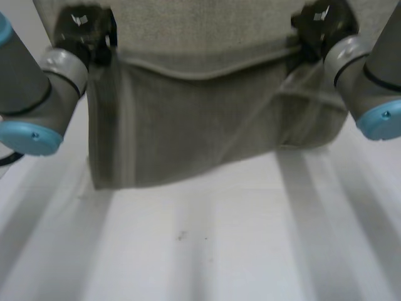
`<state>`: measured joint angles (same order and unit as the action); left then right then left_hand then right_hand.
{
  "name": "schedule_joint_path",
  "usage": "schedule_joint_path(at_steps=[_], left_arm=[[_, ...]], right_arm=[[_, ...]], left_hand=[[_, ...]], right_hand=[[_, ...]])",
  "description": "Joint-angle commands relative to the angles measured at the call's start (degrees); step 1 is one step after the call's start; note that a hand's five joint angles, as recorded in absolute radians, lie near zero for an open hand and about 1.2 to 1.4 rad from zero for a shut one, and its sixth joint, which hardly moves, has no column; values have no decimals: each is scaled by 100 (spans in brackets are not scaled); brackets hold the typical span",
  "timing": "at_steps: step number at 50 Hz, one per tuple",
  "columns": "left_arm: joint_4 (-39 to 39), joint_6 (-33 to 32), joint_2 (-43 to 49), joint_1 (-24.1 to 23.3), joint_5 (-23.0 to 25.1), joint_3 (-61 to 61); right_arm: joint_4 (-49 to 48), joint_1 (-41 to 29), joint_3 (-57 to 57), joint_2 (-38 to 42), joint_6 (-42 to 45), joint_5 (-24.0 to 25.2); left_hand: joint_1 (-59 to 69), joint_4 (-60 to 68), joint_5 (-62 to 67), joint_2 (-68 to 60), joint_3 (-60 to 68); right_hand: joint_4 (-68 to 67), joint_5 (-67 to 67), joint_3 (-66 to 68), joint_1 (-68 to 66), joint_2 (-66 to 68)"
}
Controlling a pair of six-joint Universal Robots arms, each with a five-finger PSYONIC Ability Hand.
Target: Fold the towel.
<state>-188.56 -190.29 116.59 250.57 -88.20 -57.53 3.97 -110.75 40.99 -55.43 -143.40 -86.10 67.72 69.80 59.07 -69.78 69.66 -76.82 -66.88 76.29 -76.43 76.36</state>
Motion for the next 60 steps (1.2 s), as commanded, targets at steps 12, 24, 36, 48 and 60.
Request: schedule_joint_path(at_steps=[12, 24, 36, 48, 60], left_arm=[[-146, 344, -743, 194, 75, -2122], [-637, 291, -603, 326, 93, -3641], [-972, 291, -585, 361, 93, -3889], [-963, 309, -647, 475, 102, -3915], [-963, 309, -647, 510, 102, -3924]], right_arm=[[1747, 9, 1254, -187, 391, 867], [1082, 62, 3044, 340, 1113, 911], [-353, 194, 3978, 296, -127, 691], [-520, 510, 4750, -371, -628, 261], [-1215, 1029, 5595, -917, -531, 349]], left_hand=[[1228, 1020, 1093, -1022, 1034], [1228, 1020, 1093, -1022, 1034], [1228, 1020, 1093, -1022, 1034], [1228, 1020, 1093, -1022, 1034], [1228, 1020, 1093, -1022, 1034]], right_hand=[[-318, -312, 371, -357, 364], [-318, -312, 371, -357, 364], [3242, 3248, -3189, 3203, -3196], [5075, 5082, -5023, 5037, -5030], [4924, 4930, -4872, 4885, -4878]])
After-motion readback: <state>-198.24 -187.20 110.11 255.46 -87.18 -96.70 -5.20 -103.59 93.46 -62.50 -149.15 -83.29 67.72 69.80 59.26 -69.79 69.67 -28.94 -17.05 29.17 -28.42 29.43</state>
